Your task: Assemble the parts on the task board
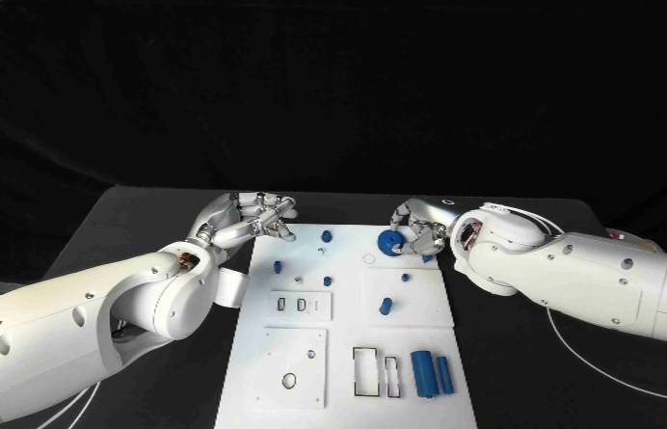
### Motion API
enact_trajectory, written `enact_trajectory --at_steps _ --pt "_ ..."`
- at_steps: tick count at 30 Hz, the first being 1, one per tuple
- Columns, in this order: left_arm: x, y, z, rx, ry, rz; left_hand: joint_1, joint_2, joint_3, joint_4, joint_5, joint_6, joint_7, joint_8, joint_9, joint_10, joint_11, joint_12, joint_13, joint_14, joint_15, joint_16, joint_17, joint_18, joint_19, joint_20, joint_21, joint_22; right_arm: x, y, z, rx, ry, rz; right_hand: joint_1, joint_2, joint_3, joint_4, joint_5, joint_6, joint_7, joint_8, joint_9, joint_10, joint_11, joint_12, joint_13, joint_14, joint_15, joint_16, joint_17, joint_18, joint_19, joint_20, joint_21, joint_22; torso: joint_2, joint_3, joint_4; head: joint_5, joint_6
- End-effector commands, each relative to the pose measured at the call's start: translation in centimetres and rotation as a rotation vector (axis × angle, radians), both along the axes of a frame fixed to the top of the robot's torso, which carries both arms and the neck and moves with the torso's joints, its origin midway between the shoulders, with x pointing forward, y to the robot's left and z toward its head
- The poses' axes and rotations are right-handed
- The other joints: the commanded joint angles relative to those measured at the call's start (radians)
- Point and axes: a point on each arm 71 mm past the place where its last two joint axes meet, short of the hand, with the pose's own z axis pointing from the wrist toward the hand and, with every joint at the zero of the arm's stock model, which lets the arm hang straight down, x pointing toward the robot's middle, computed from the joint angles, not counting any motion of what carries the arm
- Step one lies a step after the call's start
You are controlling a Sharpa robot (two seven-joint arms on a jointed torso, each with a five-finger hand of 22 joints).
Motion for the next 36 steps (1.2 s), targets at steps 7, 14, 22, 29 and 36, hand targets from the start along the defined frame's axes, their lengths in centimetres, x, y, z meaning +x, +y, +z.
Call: enact_trajectory --at_steps 7,14,22,29,36 --pt "0.0 -0.3 0.1 -0.011 0.001 -0.019 -0.012 0.000 0.007 0.001 -0.004 -0.009 -0.001 -0.004 0.001 -0.005 0.001 -0.003 0.001 -0.006 0.000 0.004 0.001 0.009 -0.008 0.001 0.007 0.001 0.0 0.2 -0.5 -0.018 0.018 0.017 0.011 0.006 0.001 0.008 0.007 0.004 0.002 0.009 0.001 0.009 0.001 0.013 0.058 0.090 0.004 0.005 0.193 -0.013 0.042 0.009 0.004 0.179 -0.001 -0.0007 0.0004 -0.001 -0.005" --pt "0.0 -0.3 0.1 -0.011 0.001 -0.020 -0.013 0.001 0.008 0.000 -0.005 -0.009 -0.001 -0.003 0.003 -0.006 0.001 -0.002 0.003 -0.011 0.000 0.008 0.005 0.009 -0.011 0.002 0.010 0.003 0.1 0.2 -0.8 -0.021 0.035 0.015 0.016 0.016 0.007 0.012 0.009 0.013 0.001 0.012 0.001 0.019 0.000 0.026 0.073 0.091 0.004 0.005 0.195 -0.014 0.043 0.009 0.006 0.181 0.000 -0.0001 -0.0007 0.000 -0.008" --pt "0.1 -0.3 0.0 -0.011 0.002 -0.020 -0.013 0.001 0.008 0.000 -0.005 -0.009 -0.001 -0.003 0.003 -0.006 0.001 -0.002 0.003 -0.011 0.000 0.008 0.005 0.009 -0.011 0.002 0.010 0.003 0.2 0.3 -1.2 -0.029 0.054 0.015 0.024 0.028 0.020 0.018 0.012 0.032 -0.002 0.012 -0.003 0.029 -0.002 0.039 0.087 0.091 0.002 0.006 0.198 -0.015 0.046 0.008 0.009 0.186 -0.001 0.0001 0.0007 -0.001 -0.011" --pt "0.1 -0.3 0.0 -0.010 0.002 -0.020 -0.013 0.001 0.008 0.000 -0.005 -0.009 -0.001 -0.003 0.003 -0.006 0.001 -0.002 0.003 -0.011 0.000 0.008 0.005 0.009 -0.011 0.002 0.010 0.003 0.0 0.5 -1.1 -0.030 0.033 0.016 0.041 0.041 0.057 0.021 0.015 0.072 -0.010 0.006 -0.015 0.046 -0.010 0.058 0.110 0.091 -0.004 0.007 0.200 -0.016 0.050 0.003 0.013 0.192 -0.002 0.0003 -0.0009 0.000 -0.013" --pt "0.1 -0.3 0.0 -0.010 0.003 -0.020 -0.013 0.003 0.009 0.000 -0.004 -0.009 -0.001 -0.003 0.004 -0.006 0.001 -0.002 0.003 -0.012 0.000 0.009 0.006 0.009 -0.012 0.002 0.011 0.004 -0.4 1.0 0.0 0.013 -0.098 0.008 0.042 0.054 0.111 0.032 -0.024 0.106 -0.018 -0.011 -0.031 0.061 -0.017 0.072 0.127 0.093 -0.011 0.010 0.208 -0.020 0.061 -0.003 0.024 0.207 -0.002 0.0004 0.0005 -0.001 -0.009"
